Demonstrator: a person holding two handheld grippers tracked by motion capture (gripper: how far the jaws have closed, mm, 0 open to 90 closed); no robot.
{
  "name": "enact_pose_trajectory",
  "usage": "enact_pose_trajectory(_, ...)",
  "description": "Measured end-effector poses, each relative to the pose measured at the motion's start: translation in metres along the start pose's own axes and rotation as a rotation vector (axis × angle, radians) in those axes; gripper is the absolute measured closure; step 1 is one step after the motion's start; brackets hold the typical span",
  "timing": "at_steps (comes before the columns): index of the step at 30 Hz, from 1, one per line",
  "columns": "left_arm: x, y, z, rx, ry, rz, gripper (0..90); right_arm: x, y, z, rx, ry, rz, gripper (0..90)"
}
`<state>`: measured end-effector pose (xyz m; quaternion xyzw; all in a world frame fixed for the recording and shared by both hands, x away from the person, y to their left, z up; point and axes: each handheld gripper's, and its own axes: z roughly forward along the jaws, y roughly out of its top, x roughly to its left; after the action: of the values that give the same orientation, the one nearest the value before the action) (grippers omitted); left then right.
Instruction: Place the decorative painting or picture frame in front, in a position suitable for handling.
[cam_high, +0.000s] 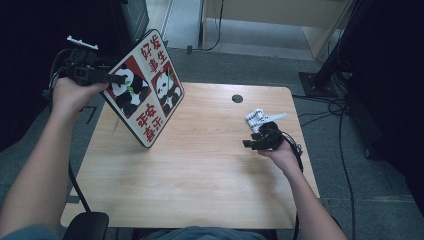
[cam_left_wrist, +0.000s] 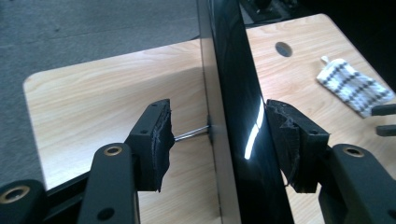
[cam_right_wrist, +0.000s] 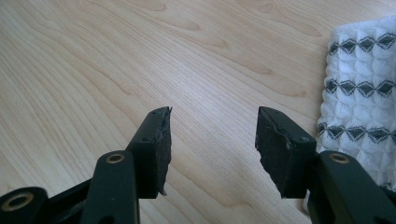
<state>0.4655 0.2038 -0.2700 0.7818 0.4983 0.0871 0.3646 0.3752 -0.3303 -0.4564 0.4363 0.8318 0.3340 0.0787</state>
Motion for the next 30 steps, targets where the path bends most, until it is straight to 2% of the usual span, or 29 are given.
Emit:
enact_pose_trajectory(4, 0.003, 0.012, 0.001, 0.01, -0.011, -0.003, 43.1, 0.0, 0.0, 0.0, 0.001, 0.0, 0.002, 46.9)
enact_pose_trajectory(9, 0.006, 0.027, 0.005, 0.042, -0.002, -0.002, 43.6, -0.001, -0.001, 0.0, -0.001, -0.001, -0.001, 46.8)
enact_pose_trajectory(12, 0.007, 0.034, 0.009, 0.042, -0.026, -0.012, 44.5, -0.002, -0.001, -0.001, -0.003, -0.003, 0.002, 46.8)
enact_pose_trajectory(17, 0.007, 0.048, 0.015, 0.067, -0.022, 0.003, 45.7, -0.003, -0.001, -0.002, -0.003, -0.004, 0.009, 46.8)
enact_pose_trajectory(21, 0.01, 0.056, 0.021, 0.077, -0.032, -0.014, 47.1, -0.004, -0.001, -0.002, -0.006, -0.006, 0.01, 46.8)
enact_pose_trajectory(24, 0.011, 0.062, 0.027, 0.112, -0.012, -0.003, 47.9, -0.005, -0.001, -0.003, -0.001, -0.007, 0.013, 46.7)
enact_pose_trajectory(30, 0.009, 0.075, 0.037, 0.158, -0.018, 0.016, 53.6, -0.006, -0.001, -0.003, -0.004, -0.007, 0.015, 46.7)
